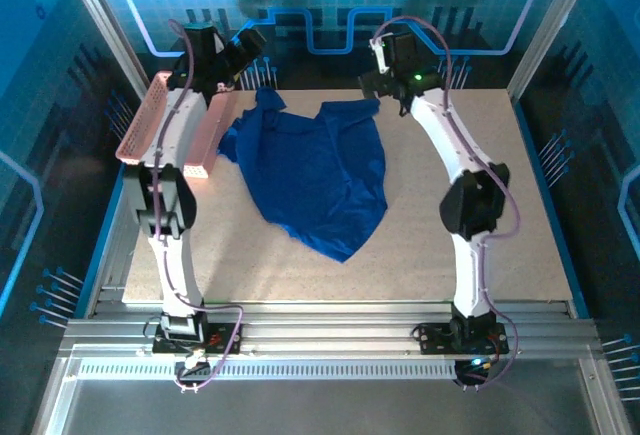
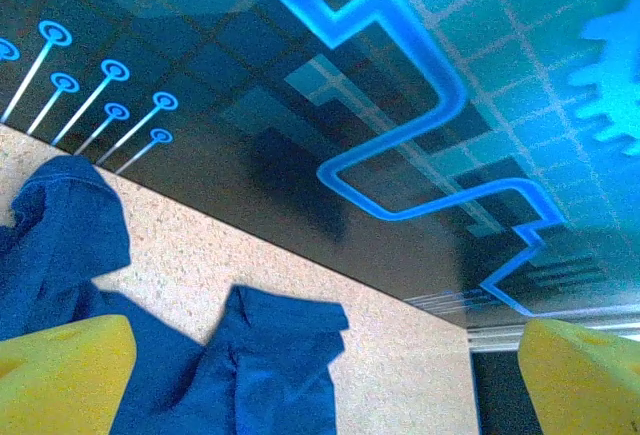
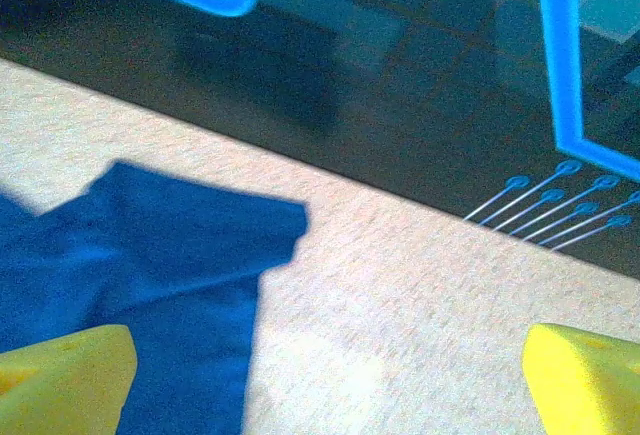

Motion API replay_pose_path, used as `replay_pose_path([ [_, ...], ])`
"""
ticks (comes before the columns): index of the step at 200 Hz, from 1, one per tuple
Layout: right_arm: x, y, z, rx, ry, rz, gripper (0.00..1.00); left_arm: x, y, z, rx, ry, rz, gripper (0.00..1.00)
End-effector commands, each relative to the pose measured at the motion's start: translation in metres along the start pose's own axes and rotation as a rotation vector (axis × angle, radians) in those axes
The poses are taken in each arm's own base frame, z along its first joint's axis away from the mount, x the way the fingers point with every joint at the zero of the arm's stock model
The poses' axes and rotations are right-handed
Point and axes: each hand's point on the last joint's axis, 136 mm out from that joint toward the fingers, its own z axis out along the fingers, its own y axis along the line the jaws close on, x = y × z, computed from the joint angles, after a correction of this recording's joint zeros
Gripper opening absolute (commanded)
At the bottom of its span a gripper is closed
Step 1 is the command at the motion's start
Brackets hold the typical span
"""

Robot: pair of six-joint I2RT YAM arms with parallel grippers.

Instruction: Fold and stack the t-shirts

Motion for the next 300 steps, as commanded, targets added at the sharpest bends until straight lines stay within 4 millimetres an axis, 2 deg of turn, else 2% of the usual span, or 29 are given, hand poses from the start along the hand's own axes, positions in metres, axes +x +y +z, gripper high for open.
replay_pose_path([
  [1, 0.017, 0.062, -0.092, -0.291, 0.051, 0.071, 1.0, 0.027, -0.028, -0.067, 0.045, 0.064, 0.021, 0.99],
  [14, 0.058, 0.087, -0.115, -0.402, 0.163, 0.148, 0.98, 0.053, -0.01, -0.085, -0.009, 0.115, 0.025, 0.99],
  [26, 0.097, 0.113, -0.133, -0.522, 0.251, 0.205, 0.97, 0.082, 0.017, -0.096, -0.086, 0.179, 0.025, 0.99],
  [44, 0.168, 0.138, -0.143, -0.566, 0.416, 0.26, 0.95, 0.12, 0.059, -0.105, -0.185, 0.271, 0.022, 0.98],
  [50, 0.182, 0.144, -0.143, -0.573, 0.449, 0.268, 0.94, 0.13, 0.069, -0.106, -0.207, 0.29, 0.022, 0.98],
  [51, 0.191, 0.145, -0.142, -0.57, 0.469, 0.272, 0.94, 0.131, 0.071, -0.107, -0.21, 0.294, 0.021, 0.97],
  [59, 0.217, 0.15, -0.139, -0.55, 0.524, 0.282, 0.94, 0.143, 0.081, -0.106, -0.221, 0.318, 0.021, 0.96],
  [69, 0.242, 0.158, -0.134, -0.537, 0.575, 0.291, 0.93, 0.155, 0.091, -0.103, -0.231, 0.341, 0.017, 0.95],
  [91, 0.277, 0.17, -0.112, -0.506, 0.642, 0.322, 0.89, 0.183, 0.106, -0.088, -0.237, 0.398, 0.014, 0.9],
  [119, 0.298, 0.186, -0.09, -0.489, 0.717, 0.329, 0.84, 0.216, 0.124, -0.071, -0.264, 0.455, -0.013, 0.84],
  [142, 0.316, 0.183, -0.075, -0.413, 0.773, 0.329, 0.78, 0.241, 0.147, -0.06, -0.325, 0.501, -0.033, 0.79],
  [160, 0.321, 0.176, -0.062, -0.333, 0.796, 0.32, 0.7, 0.259, 0.165, -0.052, -0.376, 0.541, -0.044, 0.75],
  [189, 0.329, 0.171, -0.045, -0.257, 0.82, 0.302, 0.47, 0.281, 0.187, -0.049, -0.452, 0.597, -0.061, 0.62],
  [208, 0.332, 0.165, -0.038, -0.237, 0.816, 0.314, 0.25, 0.293, 0.199, -0.051, -0.494, 0.632, -0.055, 0.45],
  [222, 0.327, 0.162, -0.038, -0.244, 0.803, 0.337, 0.12, 0.298, 0.206, -0.053, -0.52, 0.655, -0.046, 0.31],
  [247, 0.311, 0.148, -0.049, -0.241, 0.757, 0.339, 0.0, 0.299, 0.203, -0.057, -0.522, 0.663, -0.009, 0.1],
  [261, 0.304, 0.14, -0.056, -0.249, 0.729, 0.352, 0.0, 0.296, 0.196, -0.061, -0.511, 0.659, 0.001, 0.02],
  [300, 0.276, 0.122, -0.089, -0.28, 0.667, 0.381, 0.0, 0.281, 0.149, -0.079, -0.429, 0.605, 0.039, 0.0],
])
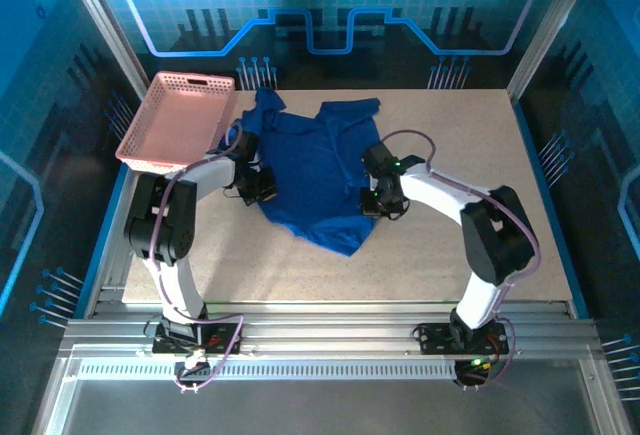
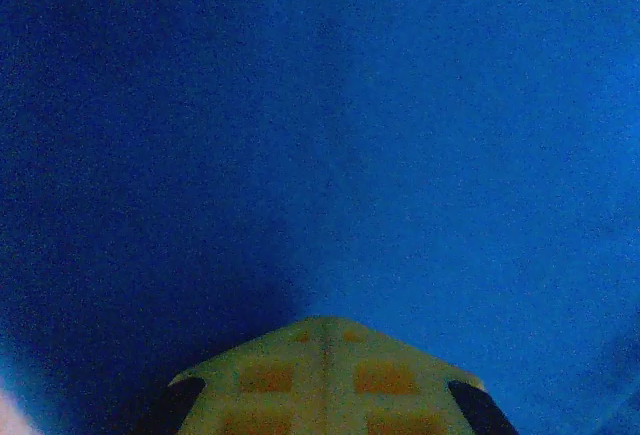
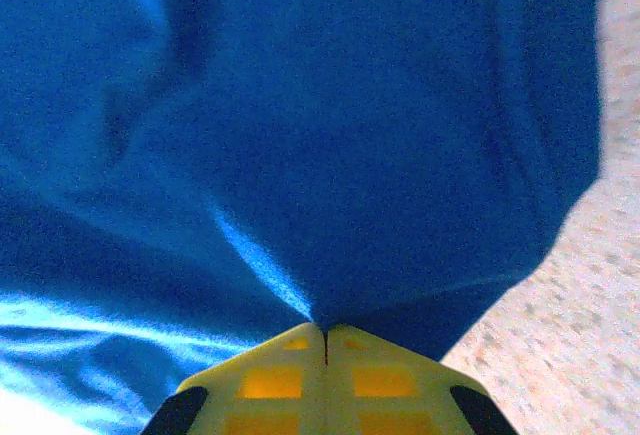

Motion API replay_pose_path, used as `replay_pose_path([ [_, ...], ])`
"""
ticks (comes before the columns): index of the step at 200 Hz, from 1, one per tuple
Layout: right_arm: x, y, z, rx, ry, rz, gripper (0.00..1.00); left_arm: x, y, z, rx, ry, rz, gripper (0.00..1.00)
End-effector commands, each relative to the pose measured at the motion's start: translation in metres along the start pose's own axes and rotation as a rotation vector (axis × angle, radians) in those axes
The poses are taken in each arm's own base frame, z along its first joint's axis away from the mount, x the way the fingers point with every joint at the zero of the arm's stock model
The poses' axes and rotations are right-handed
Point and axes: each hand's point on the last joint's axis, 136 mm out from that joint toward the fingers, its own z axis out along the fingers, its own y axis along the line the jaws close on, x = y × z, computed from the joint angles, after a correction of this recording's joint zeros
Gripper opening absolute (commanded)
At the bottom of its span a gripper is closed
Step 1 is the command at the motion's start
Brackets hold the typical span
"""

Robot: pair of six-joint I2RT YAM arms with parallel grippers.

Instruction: Fold and stack the t-shirts

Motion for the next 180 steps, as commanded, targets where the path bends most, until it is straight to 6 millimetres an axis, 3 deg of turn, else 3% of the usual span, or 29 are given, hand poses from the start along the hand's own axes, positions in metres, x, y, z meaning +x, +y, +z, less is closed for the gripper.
replay_pose_path([
  [1, 0.003, -0.004, -0.035, -0.015, -0.028, -0.008, 0.0, 0.006, -0.023, -0.039, 0.044, -0.055, 0.048, 0.0],
  [53, 0.009, 0.006, -0.091, -0.097, -0.041, -0.007, 0.0, 0.004, -0.068, -0.107, 0.18, -0.164, 0.071, 0.0],
  [65, 0.008, 0.009, -0.101, -0.116, -0.055, -0.01, 0.0, 0.006, -0.071, -0.114, 0.192, -0.169, 0.088, 0.01],
  [80, 0.007, 0.011, -0.106, -0.137, -0.057, -0.001, 0.0, 0.017, -0.061, -0.102, 0.176, -0.125, 0.078, 0.24],
  [98, 0.004, 0.009, -0.103, -0.139, -0.056, 0.003, 0.0, 0.035, -0.037, -0.072, 0.129, -0.049, 0.033, 0.35],
  [123, -0.002, 0.008, -0.102, -0.142, -0.058, 0.003, 0.0, 0.043, -0.016, -0.054, 0.083, -0.039, -0.015, 0.53],
  [146, -0.002, 0.008, -0.1, -0.143, -0.048, -0.007, 0.0, 0.047, -0.013, -0.04, 0.067, -0.008, -0.047, 0.61],
  [180, -0.003, 0.004, -0.1, -0.138, -0.051, -0.007, 0.0, 0.057, -0.017, -0.01, 0.032, 0.056, -0.065, 0.63],
])
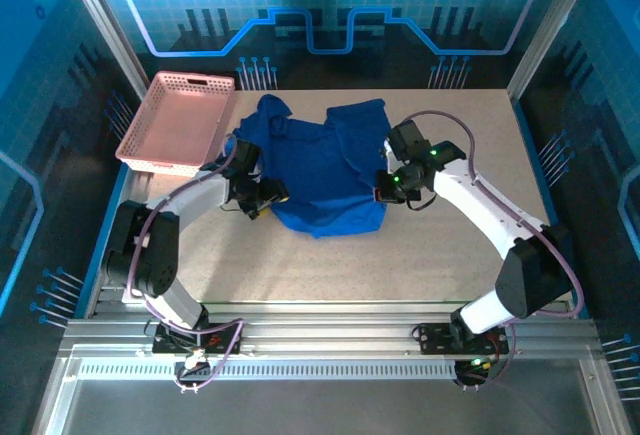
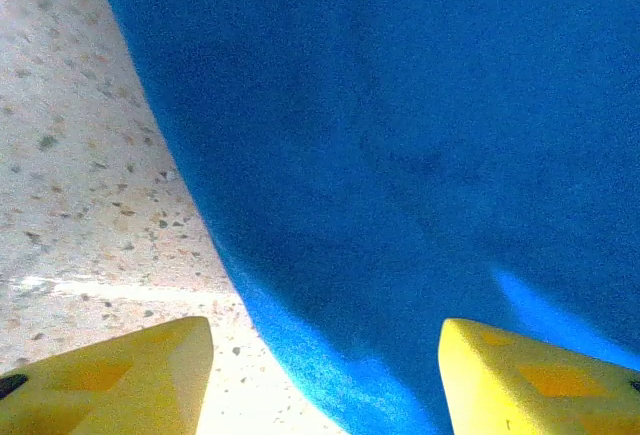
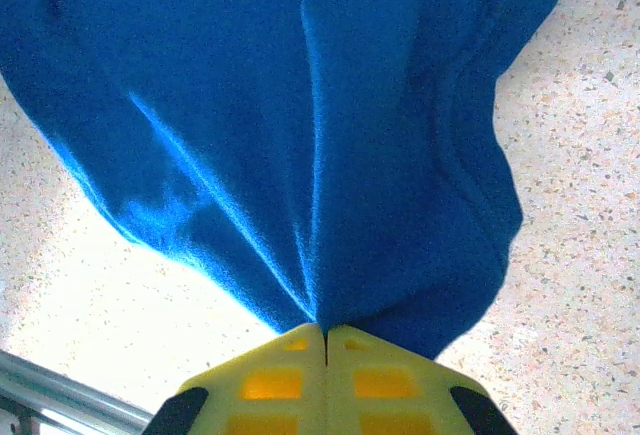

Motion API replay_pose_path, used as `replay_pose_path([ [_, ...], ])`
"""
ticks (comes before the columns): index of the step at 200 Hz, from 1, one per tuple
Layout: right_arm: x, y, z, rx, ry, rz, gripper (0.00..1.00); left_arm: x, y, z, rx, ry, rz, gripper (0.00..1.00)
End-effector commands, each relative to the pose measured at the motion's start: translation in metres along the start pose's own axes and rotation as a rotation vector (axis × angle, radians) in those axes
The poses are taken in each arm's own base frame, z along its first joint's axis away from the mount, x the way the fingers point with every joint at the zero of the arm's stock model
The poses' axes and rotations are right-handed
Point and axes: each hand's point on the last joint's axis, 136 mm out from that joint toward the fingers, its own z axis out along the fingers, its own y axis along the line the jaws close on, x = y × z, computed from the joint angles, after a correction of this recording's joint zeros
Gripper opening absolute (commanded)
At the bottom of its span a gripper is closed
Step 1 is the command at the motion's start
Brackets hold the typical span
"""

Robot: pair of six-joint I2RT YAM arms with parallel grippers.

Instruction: Fold and stack the t-shirts

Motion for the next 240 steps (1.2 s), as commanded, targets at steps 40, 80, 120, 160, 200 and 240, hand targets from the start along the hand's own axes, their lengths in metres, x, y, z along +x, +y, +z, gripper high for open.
replay_pose_path([
  [40, -0.006, -0.006, -0.006, -0.016, 0.007, 0.005, 0.0, 0.012, -0.001, 0.045, -0.093, 0.083, -0.032, 0.36],
  [80, 0.002, -0.006, -0.03, -0.029, 0.006, -0.017, 0.0, 0.007, -0.034, -0.008, -0.05, 0.022, 0.061, 0.01],
  [120, 0.018, -0.003, -0.069, -0.065, -0.004, -0.018, 0.0, 0.023, -0.076, -0.071, 0.051, -0.009, 0.14, 0.01],
  [160, 0.011, 0.0, -0.099, -0.117, -0.027, 0.013, 0.0, 0.017, -0.1, -0.085, 0.077, -0.036, 0.182, 0.02],
  [200, -0.04, -0.016, -0.077, -0.107, -0.014, -0.006, 0.0, -0.029, -0.125, -0.049, 0.019, -0.086, 0.267, 0.02],
  [240, -0.13, -0.061, 0.007, -0.005, 0.018, -0.027, 0.0, -0.085, -0.154, 0.014, -0.019, -0.121, 0.297, 0.06],
])
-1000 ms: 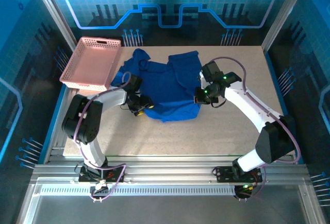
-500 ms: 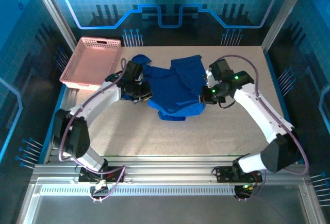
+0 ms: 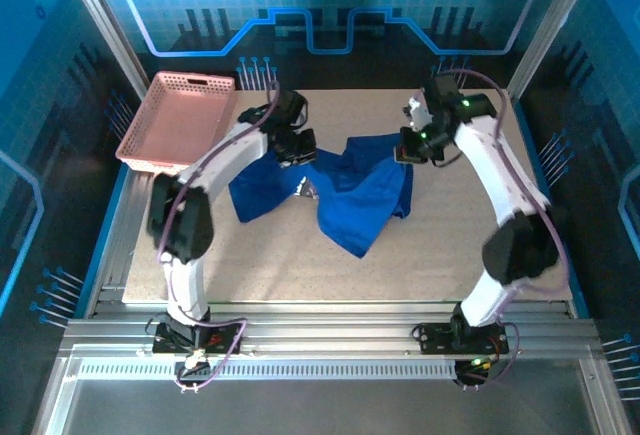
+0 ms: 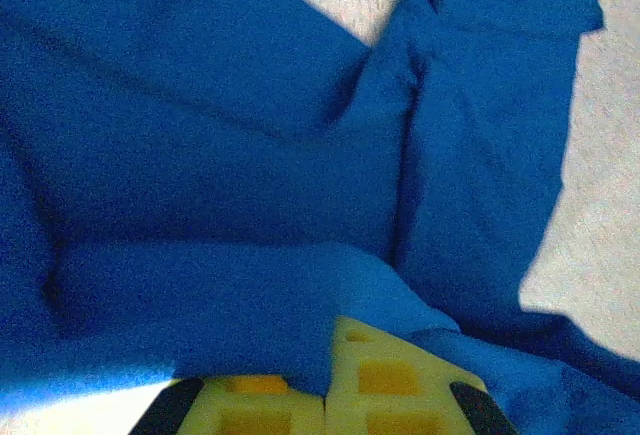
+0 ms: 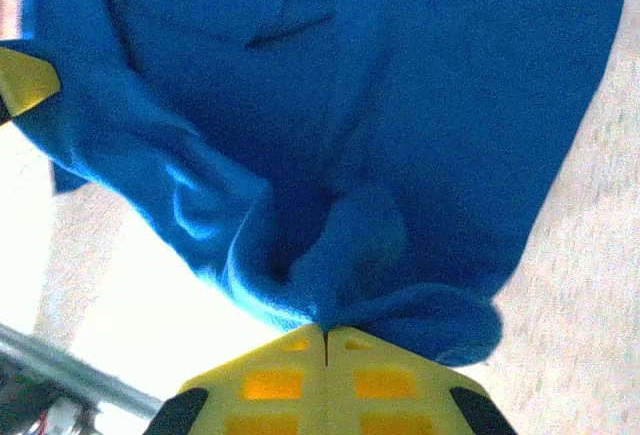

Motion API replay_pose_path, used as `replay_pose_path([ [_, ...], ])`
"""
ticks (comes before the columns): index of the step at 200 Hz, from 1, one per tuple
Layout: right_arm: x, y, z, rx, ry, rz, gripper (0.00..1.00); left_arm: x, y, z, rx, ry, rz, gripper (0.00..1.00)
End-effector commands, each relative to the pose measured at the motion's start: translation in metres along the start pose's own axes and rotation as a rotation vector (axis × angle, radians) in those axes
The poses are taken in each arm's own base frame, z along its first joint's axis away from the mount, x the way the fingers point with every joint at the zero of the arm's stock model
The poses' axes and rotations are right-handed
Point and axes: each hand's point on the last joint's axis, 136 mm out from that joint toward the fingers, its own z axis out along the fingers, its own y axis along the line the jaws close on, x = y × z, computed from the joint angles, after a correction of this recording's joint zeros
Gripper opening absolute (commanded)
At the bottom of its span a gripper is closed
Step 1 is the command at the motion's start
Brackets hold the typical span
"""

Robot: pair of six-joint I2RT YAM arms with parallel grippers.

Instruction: Fold and stack the t-shirts

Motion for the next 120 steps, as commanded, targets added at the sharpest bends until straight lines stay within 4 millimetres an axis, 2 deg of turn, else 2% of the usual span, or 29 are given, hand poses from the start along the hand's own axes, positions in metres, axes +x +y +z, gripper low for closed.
replay_pose_path([
  [1, -0.044, -0.033, 0.049, 0.053, 0.022, -0.033, 0.0, -0.031, 0.002, 0.027, -0.042, -0.037, 0.043, 0.07],
  [11, -0.067, -0.044, 0.059, 0.082, 0.001, -0.011, 0.0, -0.042, -0.001, 0.036, -0.023, -0.05, 0.019, 0.16],
  [19, -0.083, -0.044, 0.061, 0.074, -0.028, -0.005, 0.0, -0.049, -0.003, 0.037, -0.015, -0.059, 0.006, 0.35],
  [26, -0.093, -0.044, 0.061, 0.076, -0.058, -0.004, 0.15, -0.053, -0.005, 0.032, -0.007, -0.067, -0.002, 0.51],
  [43, -0.097, -0.037, 0.044, 0.08, -0.098, -0.009, 0.49, -0.053, -0.008, 0.003, 0.016, -0.097, -0.012, 0.7],
  [48, -0.093, -0.034, 0.039, 0.079, -0.103, -0.014, 0.55, -0.049, -0.006, -0.009, 0.022, -0.105, -0.018, 0.75],
  [52, -0.086, -0.029, 0.032, 0.075, -0.106, -0.021, 0.6, -0.045, -0.004, -0.019, 0.029, -0.108, -0.027, 0.83],
  [60, -0.069, -0.022, 0.024, 0.057, -0.097, -0.024, 0.63, -0.035, 0.003, -0.038, 0.047, -0.114, -0.055, 0.9],
  [73, -0.031, -0.007, 0.009, -0.01, -0.078, 0.003, 0.67, -0.01, 0.019, -0.063, 0.083, -0.097, -0.107, 0.94],
  [86, 0.015, 0.009, 0.005, -0.1, -0.02, 0.06, 0.69, 0.018, 0.049, -0.078, 0.064, -0.061, -0.169, 0.94],
  [90, 0.029, 0.012, 0.006, -0.125, 0.002, 0.083, 0.7, 0.025, 0.057, -0.084, 0.062, -0.059, -0.186, 0.94],
  [103, 0.073, 0.024, 0.018, -0.198, 0.076, 0.141, 0.7, 0.051, 0.089, -0.087, 0.04, -0.021, -0.246, 0.94],
  [107, 0.085, 0.027, 0.023, -0.217, 0.099, 0.161, 0.69, 0.053, 0.098, -0.09, 0.037, -0.023, -0.268, 0.94],
  [120, 0.116, 0.034, 0.045, -0.249, 0.166, 0.19, 0.69, 0.069, 0.127, -0.084, 0.024, 0.013, -0.342, 0.92],
])
